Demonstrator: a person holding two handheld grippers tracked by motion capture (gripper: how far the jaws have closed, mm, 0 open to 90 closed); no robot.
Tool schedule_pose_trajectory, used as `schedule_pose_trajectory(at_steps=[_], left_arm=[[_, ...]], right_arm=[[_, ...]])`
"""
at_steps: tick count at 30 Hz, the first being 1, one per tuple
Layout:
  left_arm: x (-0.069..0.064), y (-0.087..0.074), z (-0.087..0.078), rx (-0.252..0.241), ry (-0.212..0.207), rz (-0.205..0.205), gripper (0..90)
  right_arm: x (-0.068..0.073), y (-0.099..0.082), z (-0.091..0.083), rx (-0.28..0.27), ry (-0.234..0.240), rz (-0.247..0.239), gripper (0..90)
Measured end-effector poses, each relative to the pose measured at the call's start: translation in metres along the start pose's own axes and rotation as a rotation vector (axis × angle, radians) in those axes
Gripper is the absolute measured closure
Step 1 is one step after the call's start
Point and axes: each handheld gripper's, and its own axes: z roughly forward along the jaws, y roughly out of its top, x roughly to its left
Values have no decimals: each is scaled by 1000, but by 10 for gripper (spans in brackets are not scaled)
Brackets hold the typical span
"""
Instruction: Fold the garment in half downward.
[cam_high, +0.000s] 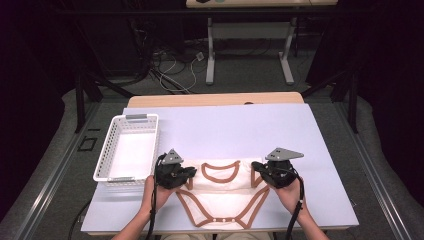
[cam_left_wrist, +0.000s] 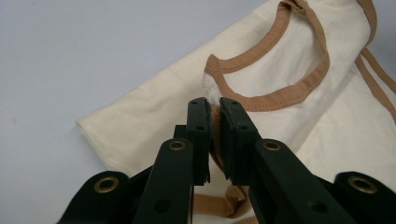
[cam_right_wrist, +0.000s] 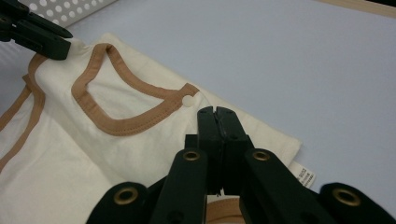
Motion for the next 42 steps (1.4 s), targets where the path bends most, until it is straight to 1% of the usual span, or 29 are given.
schedule_pose_trajectory(at_steps=[3, 4, 7, 8, 9, 12, 15, 16, 17, 18, 19, 20, 21, 22, 23, 24, 25, 26, 27, 28, 29, 30, 31, 32, 34, 35, 38, 40, 42], left_arm=[[-1, -3, -1, 18, -8, 19, 824], [-2, -4, -1, 16, -13, 18, 823], [-5, -7, 0, 37, -19, 25, 821], [-6, -8, 0, 41, -25, 15, 820], [-6, -8, 0, 48, -26, 19, 819], [-9, -9, 0, 76, -20, 31, 815], [-9, -11, 3, 104, -16, 35, 809], [-9, -13, 5, 116, -22, 36, 804], [-9, -14, 7, 128, -22, 27, 796], [-8, -15, 8, 140, -21, 37, 786], [-8, -16, 10, 147, -21, 34, 774], [-8, -16, 11, 156, -17, 36, 755], [-7, -15, 12, 158, -18, 26, 719], [-7, -15, 11, 155, -12, 25, 681], [-6, -14, 10, 142, -15, 9, 630], [-5, -13, 9, 136, -11, 7, 561], [-5, -11, 7, 124, -18, -3, 520], [-4, -10, 5, 104, -20, -9, 484], [-3, -9, 4, 94, -18, -3, 452], [-3, -8, 3, 80, -20, -11, 421], [-2, -7, 2, 67, -19, -10, 397], [-2, -6, 2, 61, -27, -17, 384], [-1, -6, 2, 50, -30, -12, 369], [-1, -5, 4, 42, -27, -16, 358], [-1, -6, 7, 38, -40, -28, 339], [-1, -7, 9, 34, -39, -27, 337], [-1, -8, 16, 50, -32, -17, 349], [-1, -9, 20, 61, -35, -10, 386], [-1, -10, 24, 57, -55, -21, 443]], right_arm=[[2, -3, -1, 19, 12, -9, 897], [3, -4, -1, 27, 16, -15, 897], [7, -9, 0, 50, 25, -14, 897], [7, -11, 1, 59, 26, -16, 897], [8, -13, 2, 71, 25, -23, 897], [8, -17, 4, 95, 24, -19, 896], [7, -22, 9, 133, 14, -33, 895], [6, -24, 11, 139, 20, -29, 894], [5, -25, 13, 153, 15, -25, 892], [5, -27, 16, 163, 18, -28, 890], [5, -28, 18, 175, 15, -25, 887], [5, -30, 21, 184, 17, -32, 883], [4, -31, 23, 190, 14, -35, 873], [4, -31, 23, 200, 8, -32, 848], [3, -31, 24, 190, 17, -28, 801], [2, -30, 23, 187, 17, -24, 765], [1, -29, 21, 179, 21, -21, 745], [0, -28, 20, 163, 18, -20, 693], [0, -27, 18, 144, 16, -13, 637], [-1, -25, 17, 137, 20, -9, 610], [0, -24, 17, 122, 19, -5, 557], [0, -23, 17, 107, 17, -8, 516], [1, -22, 17, 104, 17, -11, 502], [1, -21, 18, 101, 16, -15, 487], [2, -20, 23, 97, 25, -12, 475], [3, -20, 25, 101, 28, -14, 475], [6, -21, 35, 122, 30, -25, 495], [7, -22, 39, 130, 37, -35, 541], [8, -22, 42, 137, 35, -42, 567]])
